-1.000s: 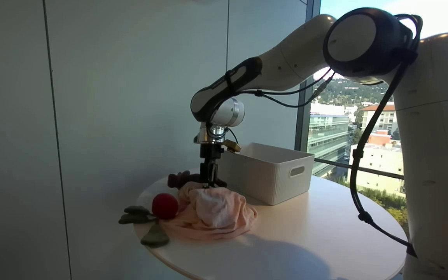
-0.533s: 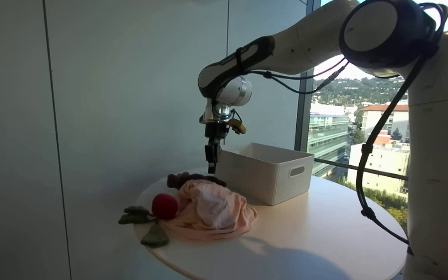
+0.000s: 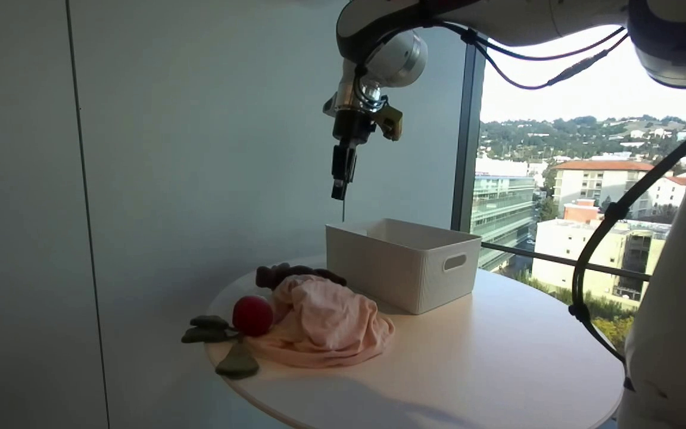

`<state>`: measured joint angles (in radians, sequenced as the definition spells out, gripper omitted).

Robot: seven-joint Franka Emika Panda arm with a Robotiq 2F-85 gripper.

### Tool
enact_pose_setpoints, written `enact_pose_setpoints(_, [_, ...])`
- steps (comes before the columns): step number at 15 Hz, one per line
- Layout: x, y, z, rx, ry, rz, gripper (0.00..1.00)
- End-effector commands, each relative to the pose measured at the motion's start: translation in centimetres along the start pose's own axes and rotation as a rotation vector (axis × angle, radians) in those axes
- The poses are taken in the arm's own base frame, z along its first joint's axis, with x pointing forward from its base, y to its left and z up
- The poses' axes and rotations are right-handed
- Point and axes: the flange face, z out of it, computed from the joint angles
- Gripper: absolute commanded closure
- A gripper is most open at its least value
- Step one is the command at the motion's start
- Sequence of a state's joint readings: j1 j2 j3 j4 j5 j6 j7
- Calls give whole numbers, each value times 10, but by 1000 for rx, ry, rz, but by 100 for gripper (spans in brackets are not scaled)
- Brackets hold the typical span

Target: Put the items on the table in the storage container.

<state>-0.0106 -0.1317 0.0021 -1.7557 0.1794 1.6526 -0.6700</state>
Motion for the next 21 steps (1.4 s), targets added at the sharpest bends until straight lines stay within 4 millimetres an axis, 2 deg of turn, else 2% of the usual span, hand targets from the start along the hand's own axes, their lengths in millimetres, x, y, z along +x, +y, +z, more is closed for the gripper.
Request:
enact_pose_setpoints(1, [9, -3, 22, 74, -67, -45, 38])
enact_pose_setpoints(4, [20, -1, 51, 104, -112, -83, 15])
enact_pose_setpoints(5, [26, 5, 65, 65, -120, -83, 7])
enact_pose_setpoints(6, [30, 8, 74, 59, -130, -82, 1])
enact_pose_setpoints(7, [43, 13, 92, 40, -130, -75, 0])
enact_pose_setpoints(12, [68, 38, 161, -30, -131, -17, 0])
enact_pose_setpoints(14, [71, 48, 191, -61, -176, 13, 1])
enact_pose_setpoints(17, [64, 59, 224, 2, -254, 74, 0])
enact_pose_setpoints(20, [54, 63, 242, 65, -304, 107, 0])
enact_pose_setpoints(21, [52, 66, 244, 79, -311, 128, 25])
